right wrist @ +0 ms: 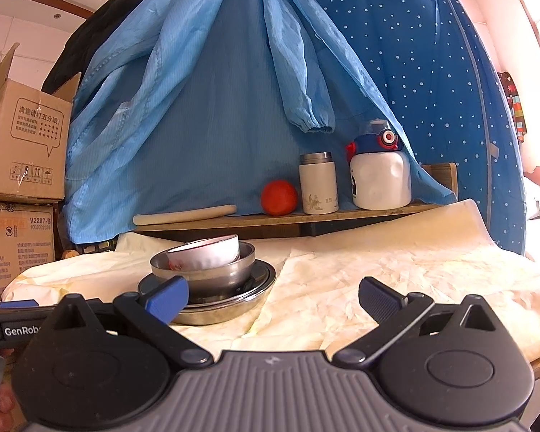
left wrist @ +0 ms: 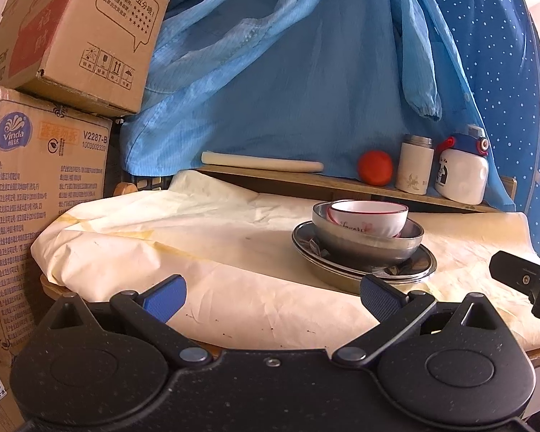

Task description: Organize plates and bowls

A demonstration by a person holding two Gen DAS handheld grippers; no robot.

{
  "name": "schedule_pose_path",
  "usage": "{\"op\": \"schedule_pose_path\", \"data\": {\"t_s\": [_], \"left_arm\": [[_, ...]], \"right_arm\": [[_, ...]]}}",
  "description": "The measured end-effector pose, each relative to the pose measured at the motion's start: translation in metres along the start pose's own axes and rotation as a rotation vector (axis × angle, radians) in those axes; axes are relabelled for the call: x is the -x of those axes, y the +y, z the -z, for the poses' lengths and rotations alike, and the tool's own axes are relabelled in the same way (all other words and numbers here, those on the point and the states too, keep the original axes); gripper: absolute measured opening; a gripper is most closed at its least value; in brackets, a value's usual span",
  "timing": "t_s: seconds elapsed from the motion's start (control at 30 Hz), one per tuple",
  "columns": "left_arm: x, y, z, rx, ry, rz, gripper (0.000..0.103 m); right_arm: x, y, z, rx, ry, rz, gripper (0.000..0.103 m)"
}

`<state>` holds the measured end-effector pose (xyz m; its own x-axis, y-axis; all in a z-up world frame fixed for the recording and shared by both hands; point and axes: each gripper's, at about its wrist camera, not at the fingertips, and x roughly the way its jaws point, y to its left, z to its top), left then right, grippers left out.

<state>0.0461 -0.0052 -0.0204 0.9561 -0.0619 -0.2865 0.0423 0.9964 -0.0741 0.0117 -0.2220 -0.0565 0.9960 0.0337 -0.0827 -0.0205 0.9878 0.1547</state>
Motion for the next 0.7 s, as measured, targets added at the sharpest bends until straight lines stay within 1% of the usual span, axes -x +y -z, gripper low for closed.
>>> {"op": "schedule_pose_path", "data": {"t_s": [0.7], "left_arm": [[-0.0012,0.0017,0.0012,0.004,0.011,-0.009,0.102]], "right_arm": [[-0.0002,0.001,0.0022,0.002,0.005,0.002,0.103]]}}
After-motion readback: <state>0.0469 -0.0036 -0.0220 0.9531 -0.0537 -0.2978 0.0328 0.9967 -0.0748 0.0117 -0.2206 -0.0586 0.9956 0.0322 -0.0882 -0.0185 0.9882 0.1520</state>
